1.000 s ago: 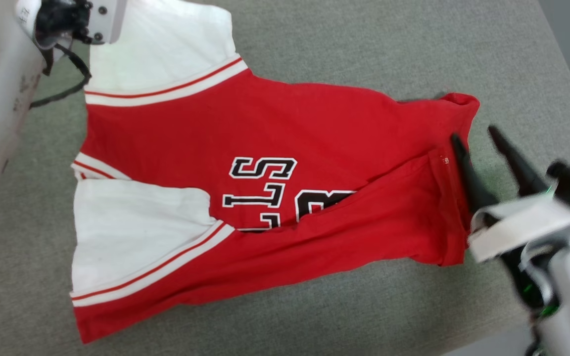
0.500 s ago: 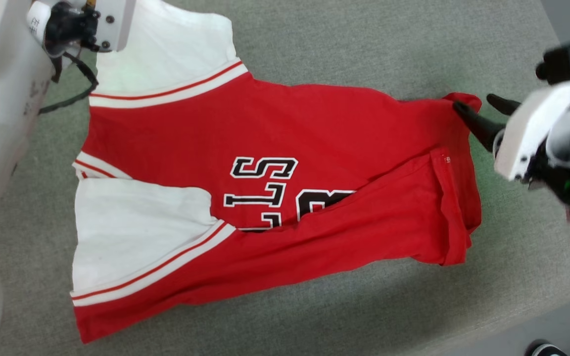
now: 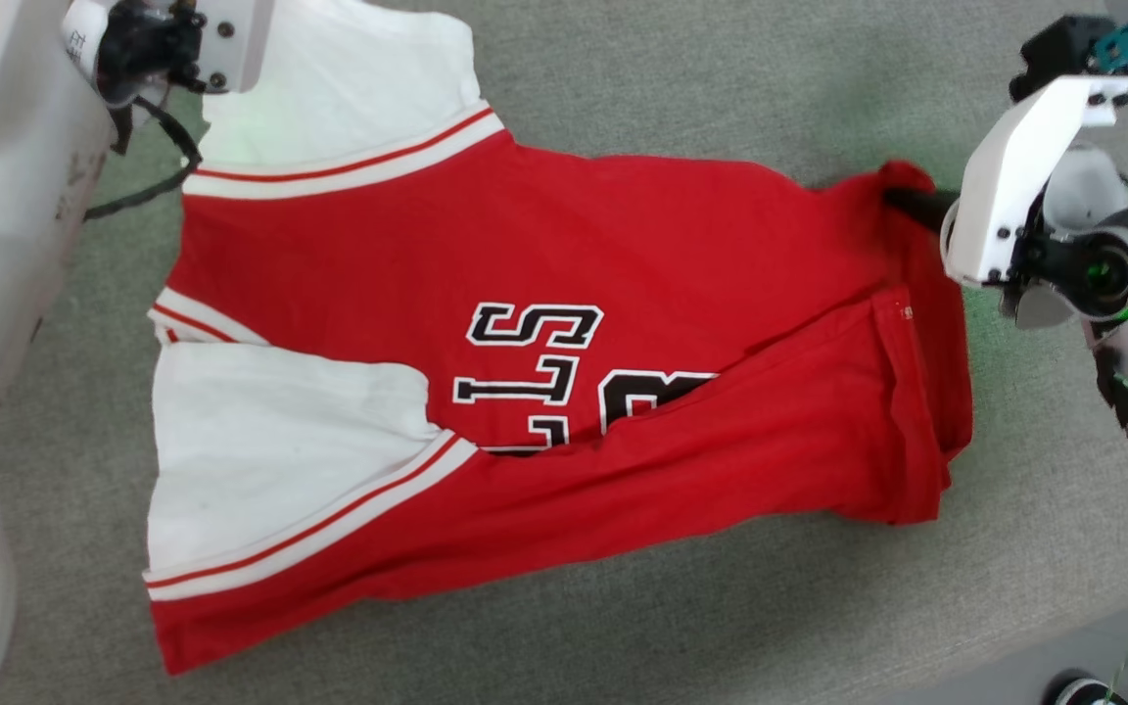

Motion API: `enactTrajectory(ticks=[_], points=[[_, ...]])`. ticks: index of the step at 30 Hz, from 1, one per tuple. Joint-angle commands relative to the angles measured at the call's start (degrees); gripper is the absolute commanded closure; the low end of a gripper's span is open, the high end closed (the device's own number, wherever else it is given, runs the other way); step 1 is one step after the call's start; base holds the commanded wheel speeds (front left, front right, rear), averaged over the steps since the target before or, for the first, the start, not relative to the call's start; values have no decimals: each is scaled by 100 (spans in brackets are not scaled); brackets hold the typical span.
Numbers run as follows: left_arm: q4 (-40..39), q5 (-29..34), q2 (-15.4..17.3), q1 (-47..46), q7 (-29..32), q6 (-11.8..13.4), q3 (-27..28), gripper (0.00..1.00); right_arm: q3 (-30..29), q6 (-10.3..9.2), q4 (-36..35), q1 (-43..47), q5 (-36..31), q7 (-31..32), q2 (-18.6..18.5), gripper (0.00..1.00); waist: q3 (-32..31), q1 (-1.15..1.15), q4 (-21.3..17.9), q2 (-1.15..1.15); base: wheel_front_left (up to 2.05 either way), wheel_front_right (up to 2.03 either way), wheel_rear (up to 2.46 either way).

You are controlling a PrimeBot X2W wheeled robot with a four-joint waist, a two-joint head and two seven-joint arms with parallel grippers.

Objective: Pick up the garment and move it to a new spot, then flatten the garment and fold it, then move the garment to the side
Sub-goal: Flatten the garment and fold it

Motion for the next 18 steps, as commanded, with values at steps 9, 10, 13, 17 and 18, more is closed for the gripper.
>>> enactTrajectory(ticks=[9, 10, 13, 17, 18], points=[[-399, -486, 54, 193, -262, -14, -12, 100, 507, -6, -530, 121, 223, -777, -595, 100, -316, 0, 254, 0, 0, 0, 0], [-506, -551, 86, 242, -270, -14, -25, 100, 578, -6, -644, 197, 248, -842, -702, 100, -359, 0, 292, 0, 0, 0, 0], [-852, -722, 241, 418, -241, -14, -119, 100, 774, -6, -1072, 453, 377, -1090, -1080, 100, -499, 0, 411, 0, 0, 0, 0], [-1328, -965, 504, 760, -268, -14, -193, 100, 999, -6, -1619, 926, 538, -1395, -1572, 100, -719, 0, 570, 0, 0, 0, 0], [-1456, -1019, 586, 865, -273, -14, -215, 100, 1021, -6, -1732, 1051, 575, -1465, -1687, 100, -778, 0, 610, 0, 0, 0, 0]])
